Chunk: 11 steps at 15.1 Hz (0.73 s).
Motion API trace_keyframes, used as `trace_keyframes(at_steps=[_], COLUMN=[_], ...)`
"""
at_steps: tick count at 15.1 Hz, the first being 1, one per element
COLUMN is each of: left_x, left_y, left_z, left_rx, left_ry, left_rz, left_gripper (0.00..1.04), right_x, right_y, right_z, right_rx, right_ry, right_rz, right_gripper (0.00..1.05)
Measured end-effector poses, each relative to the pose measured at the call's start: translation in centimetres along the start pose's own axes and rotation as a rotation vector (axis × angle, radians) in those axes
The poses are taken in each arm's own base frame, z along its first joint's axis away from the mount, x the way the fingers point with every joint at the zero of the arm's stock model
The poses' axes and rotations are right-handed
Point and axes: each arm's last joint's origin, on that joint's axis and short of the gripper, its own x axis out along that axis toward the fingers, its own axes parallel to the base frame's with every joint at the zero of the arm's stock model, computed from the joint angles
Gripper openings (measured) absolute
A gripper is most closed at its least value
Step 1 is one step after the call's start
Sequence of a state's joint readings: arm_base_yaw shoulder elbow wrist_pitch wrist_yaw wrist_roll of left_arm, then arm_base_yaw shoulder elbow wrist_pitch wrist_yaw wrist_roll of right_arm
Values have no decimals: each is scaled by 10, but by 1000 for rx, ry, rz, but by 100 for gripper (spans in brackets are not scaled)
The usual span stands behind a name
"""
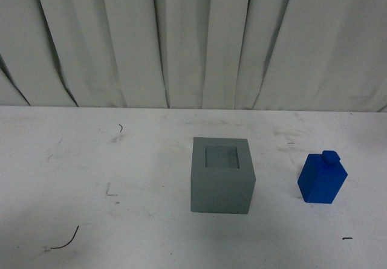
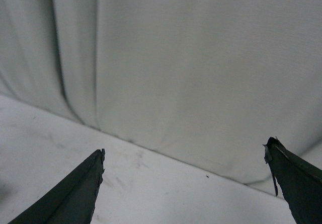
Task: Insert blue part into gray base
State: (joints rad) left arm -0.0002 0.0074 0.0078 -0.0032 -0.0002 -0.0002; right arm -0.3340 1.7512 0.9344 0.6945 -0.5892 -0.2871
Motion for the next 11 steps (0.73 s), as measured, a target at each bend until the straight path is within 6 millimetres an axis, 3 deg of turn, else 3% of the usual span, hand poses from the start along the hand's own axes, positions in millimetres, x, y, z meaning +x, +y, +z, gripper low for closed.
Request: trace_keyframes(at_steps=[1, 3, 6, 8, 11], left_x=[0, 0, 0, 0, 0], left_y=[0, 0, 0, 0, 0], left_z=[0, 0, 0, 0, 0], left_rx=[0, 0, 0, 0, 0], left_ry=[0, 0, 0, 0, 0], left_rz=[0, 0, 0, 0, 0], left_gripper=[98, 98, 98, 98, 98], right_x=[20, 30, 45, 57, 72], right_y=[-6, -4, 16, 31, 43], right_z=[-1, 0, -9, -16, -20], right_rx=[-100, -231, -353, -395, -424], right_ry=[61, 142, 280, 385, 453], right_rz=[185, 324, 574, 836, 954], right_gripper=[98, 98, 98, 98, 98])
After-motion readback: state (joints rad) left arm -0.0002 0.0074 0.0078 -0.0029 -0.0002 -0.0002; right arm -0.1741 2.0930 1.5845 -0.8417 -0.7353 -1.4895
